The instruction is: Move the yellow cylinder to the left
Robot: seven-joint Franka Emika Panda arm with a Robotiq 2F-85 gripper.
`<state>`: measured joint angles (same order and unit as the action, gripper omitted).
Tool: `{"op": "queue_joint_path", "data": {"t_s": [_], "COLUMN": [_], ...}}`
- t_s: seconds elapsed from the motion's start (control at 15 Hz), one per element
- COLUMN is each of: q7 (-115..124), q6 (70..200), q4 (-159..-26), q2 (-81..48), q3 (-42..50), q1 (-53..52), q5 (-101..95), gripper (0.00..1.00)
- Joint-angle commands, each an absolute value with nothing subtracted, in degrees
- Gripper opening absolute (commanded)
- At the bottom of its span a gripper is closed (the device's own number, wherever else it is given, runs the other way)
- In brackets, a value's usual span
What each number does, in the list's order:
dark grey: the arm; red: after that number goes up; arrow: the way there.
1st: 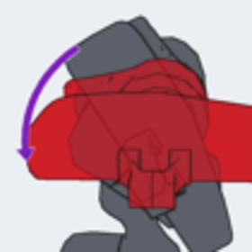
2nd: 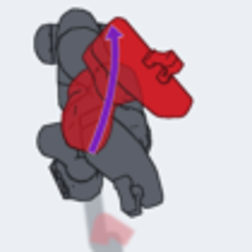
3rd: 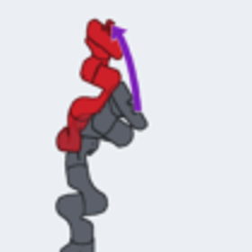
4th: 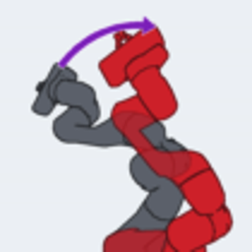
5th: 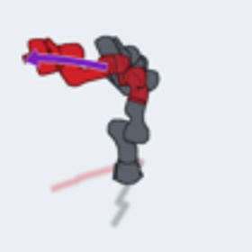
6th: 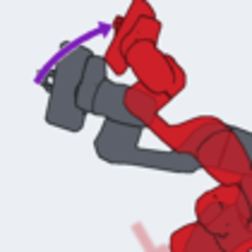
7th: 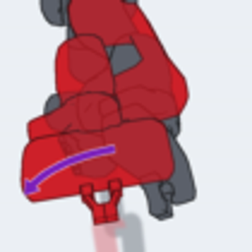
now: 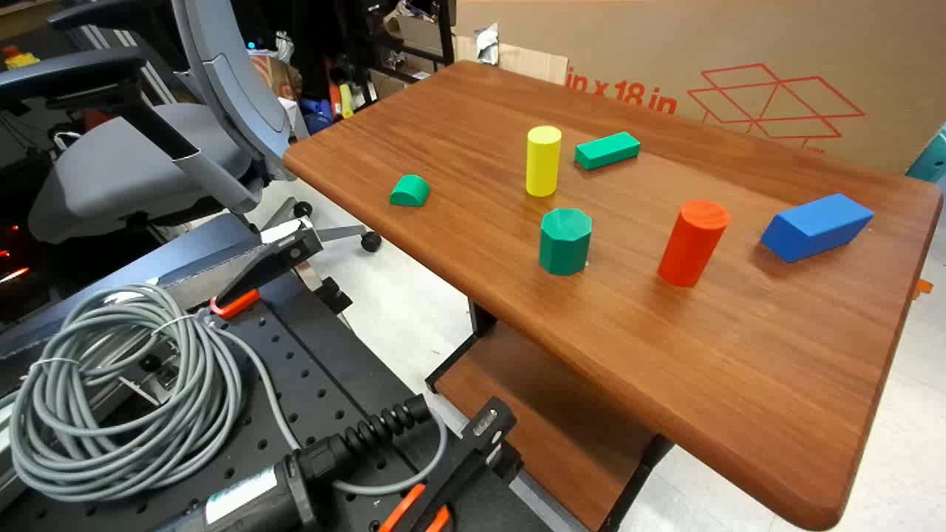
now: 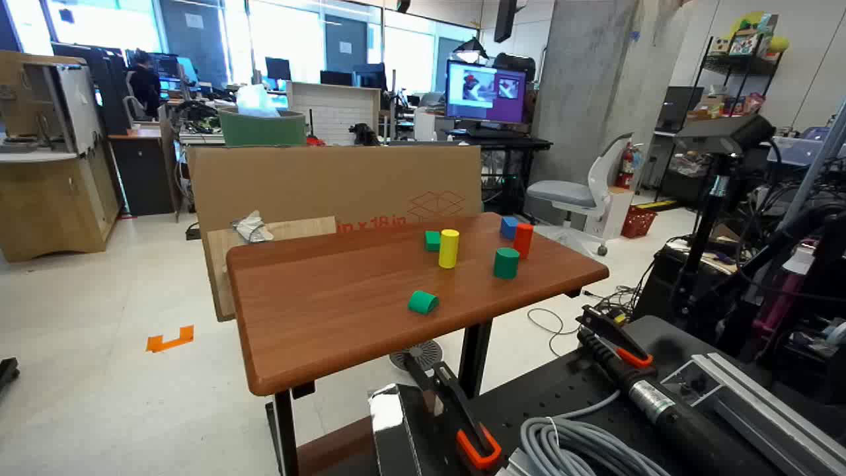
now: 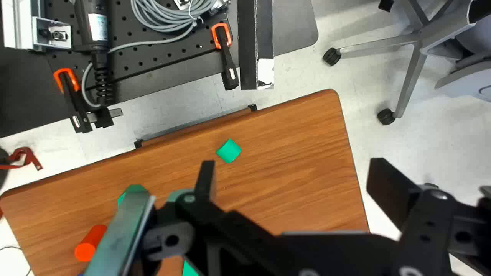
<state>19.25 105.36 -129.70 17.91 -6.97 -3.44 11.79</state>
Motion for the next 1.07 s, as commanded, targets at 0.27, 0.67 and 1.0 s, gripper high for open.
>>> {"op": "queue_joint_path", "data": {"t_s": [0.27,0.67,1.0], "q7": [19.25,19.05,20.26], "q6": [105.28,105.63,111.50], "q4": [-129.55,-129.62,-133.51], "q2": [17.90,17.28,15.90], "q3": [-6.98,-6.95,-7.22], "q1": [-3.42,-3.31,-2.06], "q5": [11.77,11.41,6.58], "gripper": [1.00,1.00,1.00]}}
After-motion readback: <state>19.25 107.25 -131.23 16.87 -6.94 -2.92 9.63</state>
